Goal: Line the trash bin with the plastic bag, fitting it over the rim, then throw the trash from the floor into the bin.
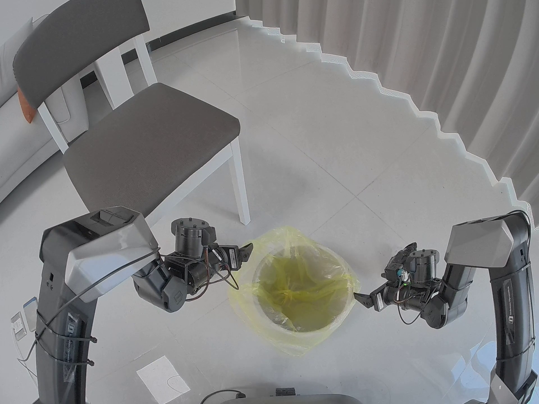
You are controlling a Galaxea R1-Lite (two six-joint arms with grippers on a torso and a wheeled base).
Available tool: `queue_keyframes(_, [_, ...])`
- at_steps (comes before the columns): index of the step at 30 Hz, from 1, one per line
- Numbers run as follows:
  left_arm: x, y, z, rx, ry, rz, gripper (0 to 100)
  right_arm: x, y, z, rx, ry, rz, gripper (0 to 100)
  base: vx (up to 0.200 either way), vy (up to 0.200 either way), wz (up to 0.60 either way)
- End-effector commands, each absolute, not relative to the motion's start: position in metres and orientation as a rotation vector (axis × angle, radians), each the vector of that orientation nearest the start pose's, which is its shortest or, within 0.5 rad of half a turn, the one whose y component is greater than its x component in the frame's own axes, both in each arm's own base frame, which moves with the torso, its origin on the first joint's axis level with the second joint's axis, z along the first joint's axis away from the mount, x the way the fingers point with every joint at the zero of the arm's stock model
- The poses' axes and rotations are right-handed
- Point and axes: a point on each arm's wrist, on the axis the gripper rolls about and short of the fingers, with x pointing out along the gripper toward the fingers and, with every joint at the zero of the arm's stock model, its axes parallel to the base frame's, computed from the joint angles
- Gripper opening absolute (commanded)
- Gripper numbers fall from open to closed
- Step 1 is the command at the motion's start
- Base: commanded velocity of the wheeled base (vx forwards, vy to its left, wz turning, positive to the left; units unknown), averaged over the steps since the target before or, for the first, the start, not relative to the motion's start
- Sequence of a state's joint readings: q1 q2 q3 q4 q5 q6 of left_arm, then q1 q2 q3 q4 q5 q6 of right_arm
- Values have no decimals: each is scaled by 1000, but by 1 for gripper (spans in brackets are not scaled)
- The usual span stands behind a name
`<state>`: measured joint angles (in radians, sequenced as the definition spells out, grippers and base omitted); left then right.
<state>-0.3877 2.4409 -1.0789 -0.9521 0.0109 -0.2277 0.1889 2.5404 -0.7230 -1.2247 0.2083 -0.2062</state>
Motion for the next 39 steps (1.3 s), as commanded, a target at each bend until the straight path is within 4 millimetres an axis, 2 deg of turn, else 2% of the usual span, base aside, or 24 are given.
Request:
queue_keyframes(1, [416,-168,-37,-110,490,-314,100,352,72,-72,-195,558,447,100,0,0,0])
queue_keyframes(7, [426,-175,-49,-29,562,-302,100,350,72,-64,-197,545,447,100,0,0,0])
queue_keyframes(14, [435,-185,-47,-5,579,-315,100,349,73,-64,-199,548,450,100,0,0,0])
queue_keyframes(22, [433,-180,-50,-4,629,-300,100,350,74,-67,-199,572,455,100,0,0,0])
queue_keyframes(28, [429,-166,-36,-111,625,-265,100,348,73,-68,-202,578,455,100,0,0,0])
queue_keyframes(30, [426,-152,-27,-178,623,-257,100,346,71,-67,-202,581,451,100,0,0,0])
queue_keyframes(39, [413,-120,-17,-217,583,-246,100,341,60,-54,-194,574,423,100,0,0,0])
